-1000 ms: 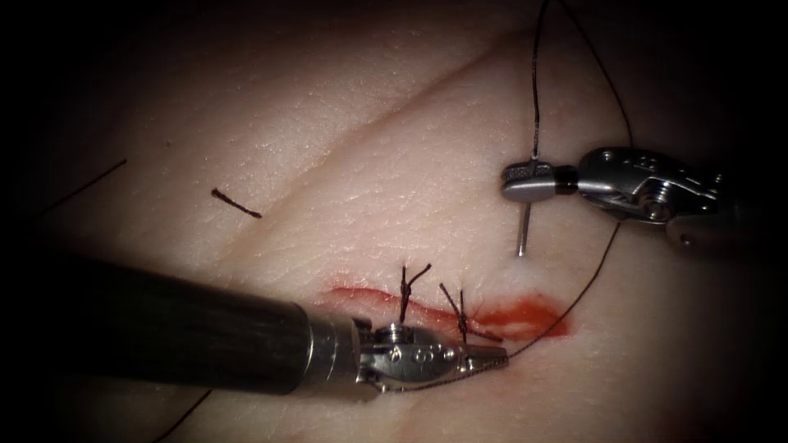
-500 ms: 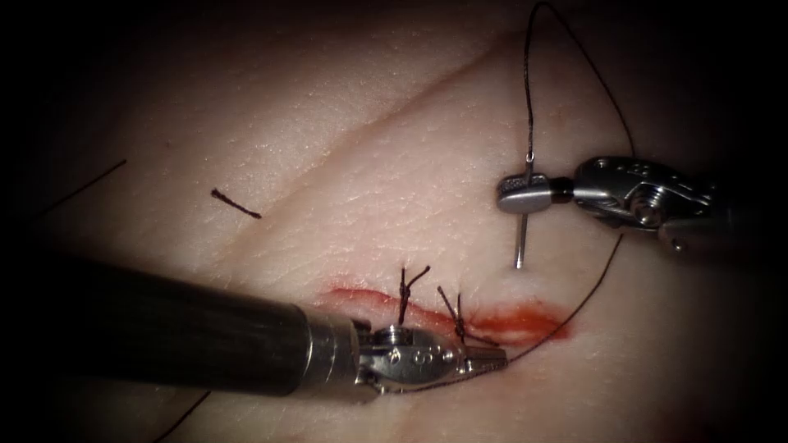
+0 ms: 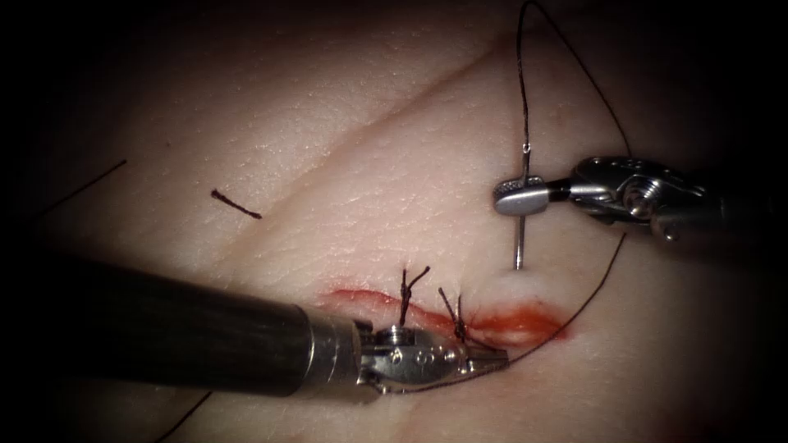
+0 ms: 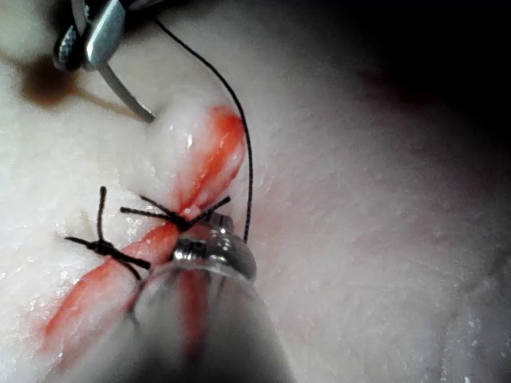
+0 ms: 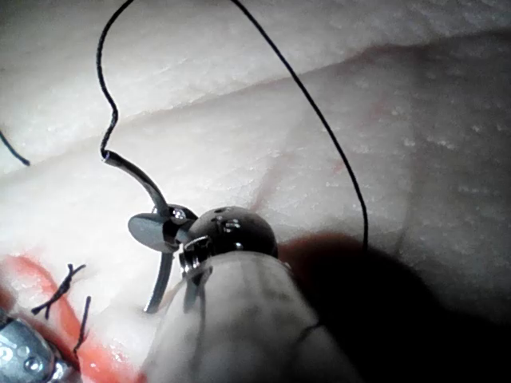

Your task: Wound Closure

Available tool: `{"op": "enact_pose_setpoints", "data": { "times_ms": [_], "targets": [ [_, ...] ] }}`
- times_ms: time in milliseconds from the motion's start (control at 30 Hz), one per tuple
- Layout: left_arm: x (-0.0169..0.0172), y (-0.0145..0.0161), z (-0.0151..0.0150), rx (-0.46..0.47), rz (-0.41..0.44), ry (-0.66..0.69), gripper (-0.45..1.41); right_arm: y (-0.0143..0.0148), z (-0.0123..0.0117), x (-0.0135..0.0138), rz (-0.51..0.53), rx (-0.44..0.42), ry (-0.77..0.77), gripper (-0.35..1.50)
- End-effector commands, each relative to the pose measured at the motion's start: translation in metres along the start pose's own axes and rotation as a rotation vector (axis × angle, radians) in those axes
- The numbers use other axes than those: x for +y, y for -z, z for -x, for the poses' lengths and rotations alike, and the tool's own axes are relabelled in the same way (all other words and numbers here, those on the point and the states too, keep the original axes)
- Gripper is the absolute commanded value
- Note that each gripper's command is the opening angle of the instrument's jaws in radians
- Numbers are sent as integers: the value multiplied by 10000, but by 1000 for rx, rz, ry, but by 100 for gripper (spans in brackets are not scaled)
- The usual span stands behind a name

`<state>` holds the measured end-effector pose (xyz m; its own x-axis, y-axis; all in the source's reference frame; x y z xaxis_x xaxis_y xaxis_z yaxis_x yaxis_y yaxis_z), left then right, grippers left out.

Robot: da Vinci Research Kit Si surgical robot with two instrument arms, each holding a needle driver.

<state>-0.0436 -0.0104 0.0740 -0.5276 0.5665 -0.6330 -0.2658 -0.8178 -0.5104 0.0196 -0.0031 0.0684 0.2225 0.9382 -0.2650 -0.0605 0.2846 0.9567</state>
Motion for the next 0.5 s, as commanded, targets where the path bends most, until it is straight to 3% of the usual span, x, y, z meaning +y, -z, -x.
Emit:
{"op": "enact_pose_setpoints", "data": {
  "times_ms": [33, 500],
  "targets": [
    [2, -8, 3, -1, 1, 2, -11, -10, 7, 1, -13, -4, -13, -35],
    [2, -7, 1, -1, 1, 4, -13, -20, 29, -11, -58, -15, -109, -35]
  ]
}}
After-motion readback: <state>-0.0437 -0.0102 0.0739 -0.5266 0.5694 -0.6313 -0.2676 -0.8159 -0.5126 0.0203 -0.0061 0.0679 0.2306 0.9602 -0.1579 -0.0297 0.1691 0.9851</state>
